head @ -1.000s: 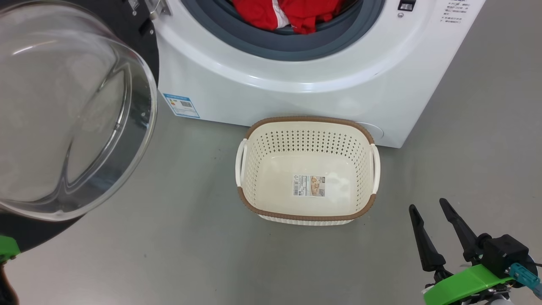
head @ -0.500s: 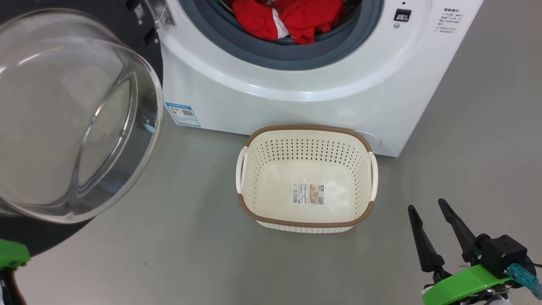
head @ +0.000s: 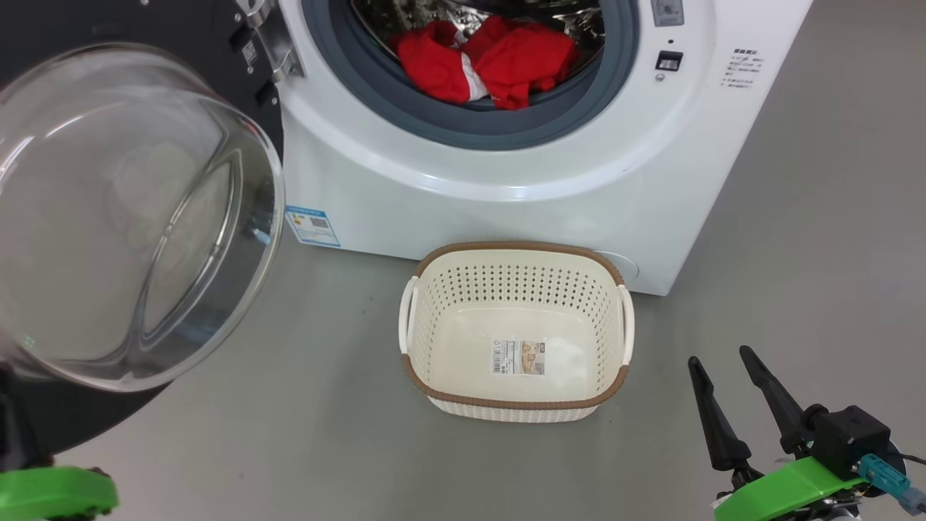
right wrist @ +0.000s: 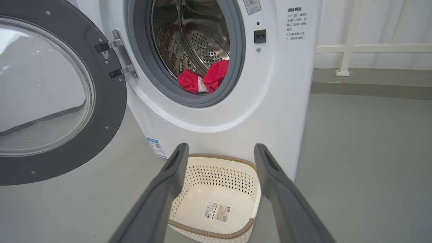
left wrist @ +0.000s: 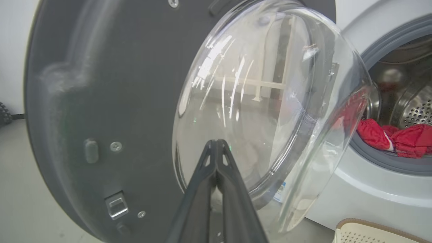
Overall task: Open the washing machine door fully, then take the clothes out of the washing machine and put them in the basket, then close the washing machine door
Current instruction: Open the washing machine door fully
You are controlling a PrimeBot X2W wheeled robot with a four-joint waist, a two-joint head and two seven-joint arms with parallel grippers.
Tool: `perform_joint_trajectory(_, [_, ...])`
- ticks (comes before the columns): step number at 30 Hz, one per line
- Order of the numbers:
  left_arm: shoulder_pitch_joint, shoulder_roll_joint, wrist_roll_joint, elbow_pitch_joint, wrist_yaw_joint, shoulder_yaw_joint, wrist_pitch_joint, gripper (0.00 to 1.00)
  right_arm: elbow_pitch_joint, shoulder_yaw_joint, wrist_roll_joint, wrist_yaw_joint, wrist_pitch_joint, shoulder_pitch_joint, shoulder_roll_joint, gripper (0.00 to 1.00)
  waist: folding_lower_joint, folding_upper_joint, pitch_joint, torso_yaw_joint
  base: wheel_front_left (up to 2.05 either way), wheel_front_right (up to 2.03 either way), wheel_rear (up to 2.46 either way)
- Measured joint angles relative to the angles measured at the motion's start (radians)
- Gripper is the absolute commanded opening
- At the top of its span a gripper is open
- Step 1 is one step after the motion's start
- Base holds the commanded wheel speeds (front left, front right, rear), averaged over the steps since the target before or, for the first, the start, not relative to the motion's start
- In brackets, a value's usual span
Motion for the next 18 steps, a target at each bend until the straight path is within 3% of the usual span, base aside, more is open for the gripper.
perform_joint_trajectory(4, [0.045, -0.005, -0.04, -0.038, 0.0, -0.073, 0.0, 0.0, 0.0, -0.001, 0.0, 0.0, 0.0, 0.001, 0.003, 1.0, 0.0, 0.0, -0.01, -0.017, 0.0, 0.0, 0.0])
perform_joint_trajectory(6, [0.07, -0.005, -0.046, -0.059, 0.0, -0.103, 0.0, 0.16, 0.0, -0.002, 0.0, 0.0, 0.0, 0.001, 0.006, 1.0, 0.0, 0.0, -0.015, -0.027, 0.0, 0.0, 0.0])
perform_joint_trajectory(7, [0.081, -0.005, -0.059, -0.071, 0.0, -0.117, 0.0, 0.32, 0.0, -0.003, 0.0, 0.0, 0.0, 0.002, 0.007, 1.0, 0.0, 0.0, -0.016, -0.032, 0.0, 0.0, 0.0])
perform_joint_trajectory(10, [0.11, -0.004, -0.094, -0.103, 0.0, -0.162, 0.0, 0.5, 0.0, -0.009, 0.0, 0.0, 0.0, 0.005, 0.01, 1.0, 0.0, 0.0, -0.021, -0.049, 0.0, 0.0, 0.0])
perform_joint_trajectory(11, [0.119, -0.004, -0.1, -0.113, 0.0, -0.178, 0.0, 0.61, 0.0, -0.01, 0.0, 0.0, 0.0, 0.006, 0.01, 1.0, 0.0, 0.0, -0.022, -0.056, 0.0, 0.0, 0.0])
perform_joint_trajectory(12, [0.127, -0.005, -0.101, -0.119, 0.0, -0.188, 0.0, 0.61, 0.0, -0.012, 0.0, 0.0, 0.0, 0.007, 0.011, 1.0, 0.0, 0.0, -0.023, -0.062, 0.0, 0.0, 0.0])
perform_joint_trajectory(17, [0.161, -0.002, -0.122, -0.145, 0.0, -0.249, 0.0, 1.0, -0.001, -0.021, 0.0, 0.0, 0.0, 0.008, 0.017, 1.0, 0.0, 0.0, -0.025, -0.097, 0.0, 0.0, 0.0])
perform_joint_trajectory(18, [0.164, -0.002, -0.123, -0.145, 0.0, -0.264, 0.0, 1.0, -0.001, -0.023, 0.0, 0.0, 0.0, 0.008, 0.018, 1.0, 0.0, 0.0, -0.025, -0.104, 0.0, 0.0, 0.0])
